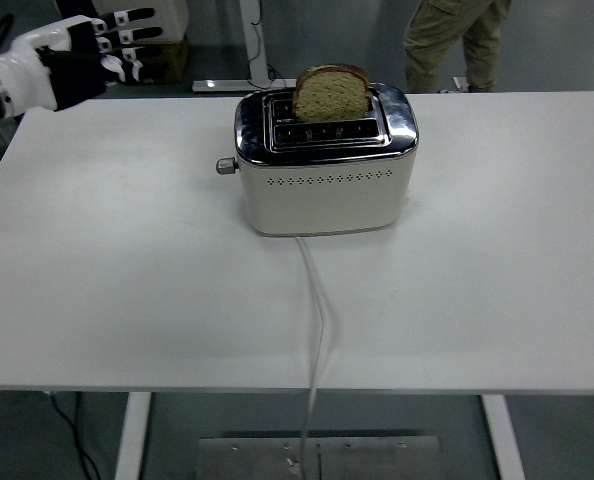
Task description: Press down toaster
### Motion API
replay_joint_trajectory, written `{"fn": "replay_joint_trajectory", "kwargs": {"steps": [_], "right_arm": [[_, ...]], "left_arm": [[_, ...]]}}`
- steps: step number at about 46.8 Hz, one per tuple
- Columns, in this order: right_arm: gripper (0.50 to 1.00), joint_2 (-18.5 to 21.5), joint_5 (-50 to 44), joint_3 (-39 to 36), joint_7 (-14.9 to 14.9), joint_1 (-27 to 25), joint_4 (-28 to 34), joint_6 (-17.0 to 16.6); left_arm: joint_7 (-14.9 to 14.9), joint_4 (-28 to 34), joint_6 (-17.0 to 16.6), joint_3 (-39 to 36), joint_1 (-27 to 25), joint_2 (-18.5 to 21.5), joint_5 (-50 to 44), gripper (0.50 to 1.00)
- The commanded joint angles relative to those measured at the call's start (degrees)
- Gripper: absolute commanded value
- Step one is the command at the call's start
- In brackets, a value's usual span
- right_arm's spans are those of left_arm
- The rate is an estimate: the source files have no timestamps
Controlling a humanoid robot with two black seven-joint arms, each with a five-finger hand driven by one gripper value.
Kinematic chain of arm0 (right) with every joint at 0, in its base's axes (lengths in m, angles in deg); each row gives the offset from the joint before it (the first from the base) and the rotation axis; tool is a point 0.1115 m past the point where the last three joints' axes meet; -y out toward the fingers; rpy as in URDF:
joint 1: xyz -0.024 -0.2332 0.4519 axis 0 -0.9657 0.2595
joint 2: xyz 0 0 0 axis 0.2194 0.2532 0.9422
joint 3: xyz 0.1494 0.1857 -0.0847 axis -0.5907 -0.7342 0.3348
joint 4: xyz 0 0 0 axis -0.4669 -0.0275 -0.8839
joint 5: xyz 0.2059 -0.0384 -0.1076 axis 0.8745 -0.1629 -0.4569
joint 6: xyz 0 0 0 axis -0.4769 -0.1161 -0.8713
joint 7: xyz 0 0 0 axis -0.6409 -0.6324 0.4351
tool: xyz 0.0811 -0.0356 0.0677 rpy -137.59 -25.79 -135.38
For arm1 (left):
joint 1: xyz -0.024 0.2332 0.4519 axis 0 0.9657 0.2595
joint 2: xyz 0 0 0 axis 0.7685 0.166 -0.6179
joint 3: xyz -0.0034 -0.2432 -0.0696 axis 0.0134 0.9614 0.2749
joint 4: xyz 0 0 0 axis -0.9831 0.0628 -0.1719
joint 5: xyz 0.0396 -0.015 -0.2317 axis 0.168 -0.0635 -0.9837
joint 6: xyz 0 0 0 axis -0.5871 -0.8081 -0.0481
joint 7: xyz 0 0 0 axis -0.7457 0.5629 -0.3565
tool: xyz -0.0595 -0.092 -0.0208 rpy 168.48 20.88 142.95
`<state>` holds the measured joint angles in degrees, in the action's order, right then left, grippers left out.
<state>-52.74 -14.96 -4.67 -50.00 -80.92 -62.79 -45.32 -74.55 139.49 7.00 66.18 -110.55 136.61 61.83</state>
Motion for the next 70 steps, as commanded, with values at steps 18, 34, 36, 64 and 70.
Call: {"fn": "replay_joint_trajectory", "kwargs": {"steps": [18,34,36,64,70], "right_arm": [[1.000,0.00,0.00,-0.01,0.01,0.00,-0.35,0.00],[1.000,0.00,0.09,-0.10,0.01,0.00,-0.35,0.09],[1.000,0.00,0.00,-0.10,0.01,0.00,-0.35,0.09],[1.000,0.00,0.00,-0.10,0.01,0.00,-0.35,0.00],[1.000,0.00,0.00,-0.10,0.01,0.00,-0.35,0.09]], "left_arm": [[1.03,1.59,15.72,-16.94,-11.76,1.85,25.72,1.000],[1.03,-0.34,15.99,-17.03,-11.23,-3.25,31.88,1.000],[1.03,-0.78,15.99,-17.03,-11.14,-3.77,32.32,1.000],[0.94,-8.77,15.64,-17.65,-8.24,-8.61,34.35,1.000],[0.86,-9.39,15.55,-17.56,-8.33,-9.66,34.35,1.000]]}}
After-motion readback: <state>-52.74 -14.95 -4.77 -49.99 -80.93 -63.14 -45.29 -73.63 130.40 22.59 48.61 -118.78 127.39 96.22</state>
